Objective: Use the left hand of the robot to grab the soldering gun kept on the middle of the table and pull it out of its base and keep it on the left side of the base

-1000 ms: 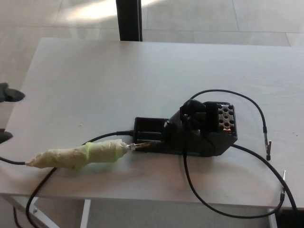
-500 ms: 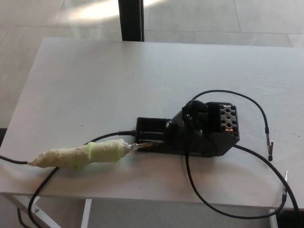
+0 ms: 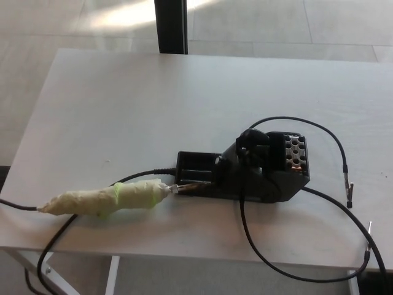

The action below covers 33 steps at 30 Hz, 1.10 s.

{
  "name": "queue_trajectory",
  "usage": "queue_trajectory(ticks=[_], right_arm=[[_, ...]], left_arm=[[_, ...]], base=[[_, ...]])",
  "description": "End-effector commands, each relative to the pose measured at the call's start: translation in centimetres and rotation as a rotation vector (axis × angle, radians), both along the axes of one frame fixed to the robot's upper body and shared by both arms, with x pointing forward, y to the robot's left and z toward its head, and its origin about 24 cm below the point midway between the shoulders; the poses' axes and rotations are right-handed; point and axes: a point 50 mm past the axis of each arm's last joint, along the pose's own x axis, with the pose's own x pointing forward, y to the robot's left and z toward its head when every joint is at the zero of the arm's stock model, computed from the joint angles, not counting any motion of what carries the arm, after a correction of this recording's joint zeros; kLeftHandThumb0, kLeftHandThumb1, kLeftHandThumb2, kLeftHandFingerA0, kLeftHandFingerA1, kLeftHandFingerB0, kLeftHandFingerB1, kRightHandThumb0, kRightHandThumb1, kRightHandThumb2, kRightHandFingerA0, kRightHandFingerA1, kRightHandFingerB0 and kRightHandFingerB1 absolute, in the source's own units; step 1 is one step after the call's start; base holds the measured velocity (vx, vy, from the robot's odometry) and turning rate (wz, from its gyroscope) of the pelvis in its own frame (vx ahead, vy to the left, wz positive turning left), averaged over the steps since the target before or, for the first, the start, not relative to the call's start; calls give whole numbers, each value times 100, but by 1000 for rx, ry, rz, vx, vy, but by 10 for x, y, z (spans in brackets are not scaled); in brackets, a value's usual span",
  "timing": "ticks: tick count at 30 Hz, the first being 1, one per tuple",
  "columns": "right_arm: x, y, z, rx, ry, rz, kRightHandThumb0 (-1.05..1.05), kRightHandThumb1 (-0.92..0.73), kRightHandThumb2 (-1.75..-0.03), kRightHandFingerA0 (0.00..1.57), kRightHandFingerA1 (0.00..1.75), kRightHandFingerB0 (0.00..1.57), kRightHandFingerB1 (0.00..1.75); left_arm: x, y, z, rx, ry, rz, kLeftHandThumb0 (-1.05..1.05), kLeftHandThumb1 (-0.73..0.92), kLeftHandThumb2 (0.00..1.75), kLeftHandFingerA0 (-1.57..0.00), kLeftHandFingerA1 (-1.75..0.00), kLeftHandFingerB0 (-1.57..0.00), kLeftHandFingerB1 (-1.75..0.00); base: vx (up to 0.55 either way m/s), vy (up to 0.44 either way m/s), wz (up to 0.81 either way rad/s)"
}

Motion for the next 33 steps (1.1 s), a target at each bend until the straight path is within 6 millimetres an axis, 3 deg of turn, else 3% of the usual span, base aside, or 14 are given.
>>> queue_trajectory(ticks=[1,5,6,7,8,15,16,19,22,24,28,29,32,33], right_arm=[[-4,0,-2,14,-31,-41,-89,-24,-113,87,140,15,145],[-4,0,-3,13,-14,-20,-96,-21,-112,79,129,32,113],[-4,0,-2,11,-23,-41,-87,-15,-115,119,138,7,151],[-3,0,-1,27,-49,-58,-36,-6,-96,147,132,38,83],[-3,0,-1,23,-42,-44,-94,-20,-116,141,118,30,109],[-4,0,-3,5,-20,-34,-37,-9,-96,146,131,36,81],[-4,0,-2,6,-13,-19,-92,-32,-121,112,141,20,99],[-5,0,-3,-6,-3,-11,-84,-22,-117,48,158,0,150],[-6,0,-3,14,-22,-36,-88,-22,-114,83,150,1,147],[-6,0,-3,9,-7,-11,-63,-13,-104,90,118,1,73],[-6,1,-4,14,-14,-14,-63,-15,-105,77,112,1,73],[-6,1,-4,18,-17,-20,-89,-24,-114,76,157,0,140],[-6,1,-4,18,-18,-29,-84,-23,-113,53,157,0,146],[-6,1,-4,12,-11,-21,-64,-16,-106,85,116,1,74]], left_arm=[[-20,2,-10,92,6,216,-65,73,62,-29,-42,-31,-32],[-19,2,-10,91,15,209,-66,72,62,-31,-44,-30,-34],[-19,-1,-11,93,19,203,-68,71,62,-32,-45,-30,-35],[-17,-2,-11,86,13,210,-69,70,62,-34,-45,-32,-35],[-16,-2,-12,120,36,160,-71,74,62,-32,-41,-32,-34],[-13,-5,-12,88,44,182,-70,72,62,-31,-43,-30,-36],[-11,-6,-11,93,42,170,-71,72,62,-28,-42,-29,-36],[-6,-7,-11,119,57,74,-73,75,63,-30,-40,-30,-36],[-3,-8,-10,123,76,16,-73,78,64,-28,-38,-29,-34],[-4,-8,-10,129,82,-7,-72,76,63,-19,-37,-24,-33],[-5,-7,-9,119,85,-10,-74,81,65,-23,-39,-27,-34],[-6,-7,-9,117,82,-6,-74,80,64,-22,-37,-26,-33],[-5,-7,-8,124,90,-23,-75,81,65,-18,-36,-23,-32],[-6,-8,-8,123,94,-23,-75,81,65,-18,-36,-23,-32]], base=[[0,0,0],[0,0,0],[0,0,0],[0,0,0],[0,0,0],[0,0,0],[0,0,0],[0,0,0],[0,0,0],[0,0,0],[0,0,0],[0,0,0],[0,0,0],[0,0,0]])
